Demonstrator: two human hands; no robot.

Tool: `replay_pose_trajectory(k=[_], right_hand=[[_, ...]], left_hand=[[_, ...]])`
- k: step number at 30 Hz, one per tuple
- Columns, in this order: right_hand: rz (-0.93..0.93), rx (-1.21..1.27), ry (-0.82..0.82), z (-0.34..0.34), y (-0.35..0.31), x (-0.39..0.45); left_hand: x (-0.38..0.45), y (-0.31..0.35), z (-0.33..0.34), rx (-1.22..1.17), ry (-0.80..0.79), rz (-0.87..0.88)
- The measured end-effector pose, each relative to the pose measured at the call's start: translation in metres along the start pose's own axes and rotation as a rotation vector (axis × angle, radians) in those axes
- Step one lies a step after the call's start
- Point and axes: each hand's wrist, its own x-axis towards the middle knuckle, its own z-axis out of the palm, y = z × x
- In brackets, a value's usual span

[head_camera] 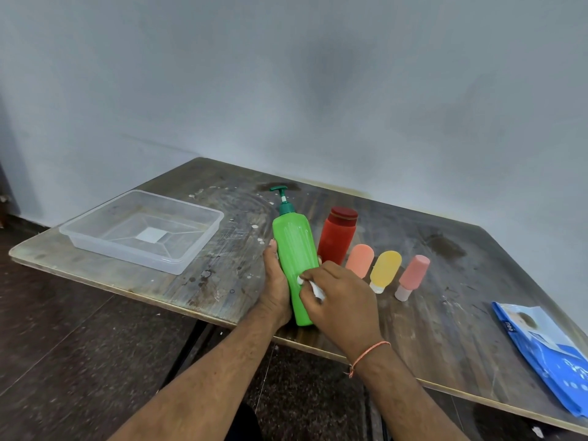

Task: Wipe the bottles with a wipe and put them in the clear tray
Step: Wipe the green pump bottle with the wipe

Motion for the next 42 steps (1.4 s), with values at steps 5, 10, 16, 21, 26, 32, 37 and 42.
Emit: replay_pose_trajectory(k=[5,10,16,21,26,32,37,42], right_hand=[[-0.043,-0.023,-0.028,-0.001,0.001,-0.002],[-0.029,-0.044,-0.015,0.001,-0.005,0.002],[-0.052,-0.046,-0.038,-0.003,0.000,0.002],[-0.078,-0.052,-0.051,0.000,-0.008,0.002],[-0.074,-0.070,-0.060,-0.004,-0.006,0.005],[-0.112,-0.068,-0.088,-0.002,-0.008,0.003],[-0.061,-0.075,-0.019,-0.002,-0.003,0.010],[-0.113,-0.061,-0.085,-0.001,-0.009,0.006]], left_hand=[[0.000,0.000,0.000,0.010,-0.020,-0.014],[0.001,-0.001,-0.003,0.008,-0.013,-0.006],[0.000,-0.001,-0.001,0.014,-0.028,-0.013],[-0.001,0.000,-0.003,0.002,-0.026,-0.021],[-0.002,0.000,-0.001,0.038,-0.034,-0.024],[0.001,0.000,-0.004,0.017,-0.035,-0.035],[0.000,0.000,-0.002,0.016,-0.038,-0.011],[0.000,0.000,-0.004,0.031,-0.038,-0.016]])
